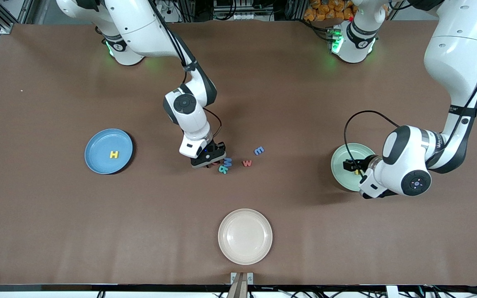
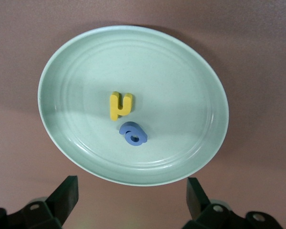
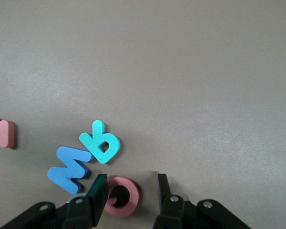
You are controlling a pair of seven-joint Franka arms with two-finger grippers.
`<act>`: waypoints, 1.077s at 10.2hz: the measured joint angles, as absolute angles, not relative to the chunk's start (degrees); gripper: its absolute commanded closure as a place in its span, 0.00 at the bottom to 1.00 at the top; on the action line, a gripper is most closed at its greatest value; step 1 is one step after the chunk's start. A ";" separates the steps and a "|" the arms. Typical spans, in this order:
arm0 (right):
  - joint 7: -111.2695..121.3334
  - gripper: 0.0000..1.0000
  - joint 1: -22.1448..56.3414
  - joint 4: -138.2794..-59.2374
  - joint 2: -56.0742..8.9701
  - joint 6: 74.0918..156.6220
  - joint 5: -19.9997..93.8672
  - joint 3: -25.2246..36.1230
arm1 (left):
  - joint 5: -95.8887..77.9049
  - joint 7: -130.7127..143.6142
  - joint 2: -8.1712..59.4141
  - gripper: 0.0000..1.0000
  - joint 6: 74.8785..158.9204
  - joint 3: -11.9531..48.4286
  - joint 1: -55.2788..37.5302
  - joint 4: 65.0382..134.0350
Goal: Sort uppercase to blue plate, lowercase to green plate
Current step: 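Place the a on the green plate while the right gripper reaches pink Q, then grasp the pink Q with the right gripper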
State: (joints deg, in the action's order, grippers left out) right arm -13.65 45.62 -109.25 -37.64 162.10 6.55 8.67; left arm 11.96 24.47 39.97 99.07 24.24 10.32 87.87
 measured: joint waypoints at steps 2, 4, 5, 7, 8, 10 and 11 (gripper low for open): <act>-14.07 0.51 45.62 -108.85 -37.63 160.99 6.55 8.75 | 11.96 24.47 39.97 0.00 99.07 24.23 10.32 87.82; -14.17 0.51 45.61 -107.30 -37.64 157.08 6.55 8.92 | 11.96 24.47 39.97 0.00 99.08 24.23 10.32 87.75; -14.25 0.51 45.60 -106.37 -37.64 155.34 6.55 8.97 | 11.97 24.47 39.97 0.00 99.08 24.23 10.32 87.71; -14.48 0.49 45.54 -105.02 -37.64 153.31 6.55 9.08 | 11.97 24.47 39.97 0.00 99.08 24.23 10.32 87.64; -14.70 0.48 45.45 -104.58 -37.63 152.13 6.55 9.13 | 11.97 24.47 39.97 0.00 99.08 24.22 10.33 87.58; -15.29 0.48 45.54 -104.54 -37.64 151.61 6.55 9.05 | 11.97 24.47 39.97 0.00 99.08 24.20 10.43 87.53; -15.56 0.48 45.58 -104.54 -37.65 151.55 6.55 9.01 | 11.97 24.47 39.97 0.00 99.08 24.18 10.44 87.53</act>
State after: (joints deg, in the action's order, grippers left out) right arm -15.56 45.58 -104.54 -37.65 151.55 6.55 9.01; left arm 11.97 24.47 39.97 99.08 24.18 10.44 87.53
